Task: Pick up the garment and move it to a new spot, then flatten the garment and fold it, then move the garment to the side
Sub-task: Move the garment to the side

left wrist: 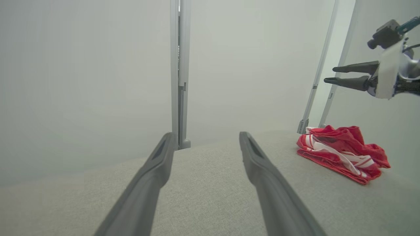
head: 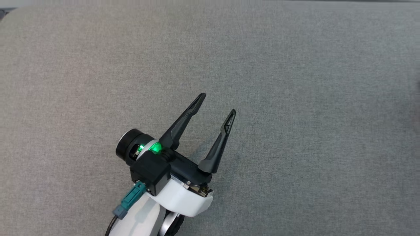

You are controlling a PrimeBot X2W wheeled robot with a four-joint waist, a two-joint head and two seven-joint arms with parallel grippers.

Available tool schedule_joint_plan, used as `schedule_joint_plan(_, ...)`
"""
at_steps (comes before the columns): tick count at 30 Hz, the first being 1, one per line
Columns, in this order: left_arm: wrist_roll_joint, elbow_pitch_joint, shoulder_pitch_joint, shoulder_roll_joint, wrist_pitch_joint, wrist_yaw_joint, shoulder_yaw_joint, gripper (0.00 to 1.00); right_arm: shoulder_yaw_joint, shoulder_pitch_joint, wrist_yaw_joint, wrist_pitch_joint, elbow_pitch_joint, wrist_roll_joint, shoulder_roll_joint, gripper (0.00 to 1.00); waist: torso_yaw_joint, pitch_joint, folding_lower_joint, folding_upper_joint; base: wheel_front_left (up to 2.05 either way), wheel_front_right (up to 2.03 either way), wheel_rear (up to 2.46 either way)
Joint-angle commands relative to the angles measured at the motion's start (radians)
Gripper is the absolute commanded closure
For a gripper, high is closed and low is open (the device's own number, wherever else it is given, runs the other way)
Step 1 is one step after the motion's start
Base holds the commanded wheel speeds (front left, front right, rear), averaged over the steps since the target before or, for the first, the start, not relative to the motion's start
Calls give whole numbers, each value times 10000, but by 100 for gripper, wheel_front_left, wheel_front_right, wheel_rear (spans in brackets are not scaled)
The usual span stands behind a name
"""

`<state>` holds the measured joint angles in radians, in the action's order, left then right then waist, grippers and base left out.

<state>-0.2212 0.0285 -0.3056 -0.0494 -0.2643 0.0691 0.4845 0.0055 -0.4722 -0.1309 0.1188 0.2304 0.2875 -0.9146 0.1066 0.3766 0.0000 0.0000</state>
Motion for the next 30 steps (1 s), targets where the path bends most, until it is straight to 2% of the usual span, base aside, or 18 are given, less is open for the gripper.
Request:
schedule_joint_plan(1, 20, 9, 184, -39, 2, -49, -186, 0, 67, -174, 4, -301, -260, -133, 353, 0, -111, -526, 0, 0, 0, 0, 0)
schedule_joint_plan(9, -192, 166, 963, -38, 2, -368, -1260, 0, -345, 89, 4, -2041, -1146, -18, 3832, 0, -202, -1580, 0, 0, 0, 0, 0)
schedule_joint_plan(17, 21, 272, 1711, -39, 0, -489, -2053, 0, -177, 1230, 4, -3219, -1407, 50, 6235, 0, -201, -2339, 0, 0, 0, 0, 0)
schedule_joint_plan(23, 144, 466, 2309, -34, 2, -1132, -2593, 0, 43, 2082, 3, -3661, -1008, -244, 7188, 0, -188, -2724, 0, 0, 0, 0, 0)
schedule_joint_plan(27, -274, 375, 2743, -41, 0, -1350, -2827, 0, 128, 2637, 3, -3794, -686, -416, 7695, 0, -195, -2923, 0, 0, 0, 0, 0)
schedule_joint_plan(30, -401, 304, 2880, -36, 2, -1370, -2951, 0, 220, 2881, 3, -3820, -566, -654, 7839, 0, -193, -2962, 0, 0, 0, 0, 0)
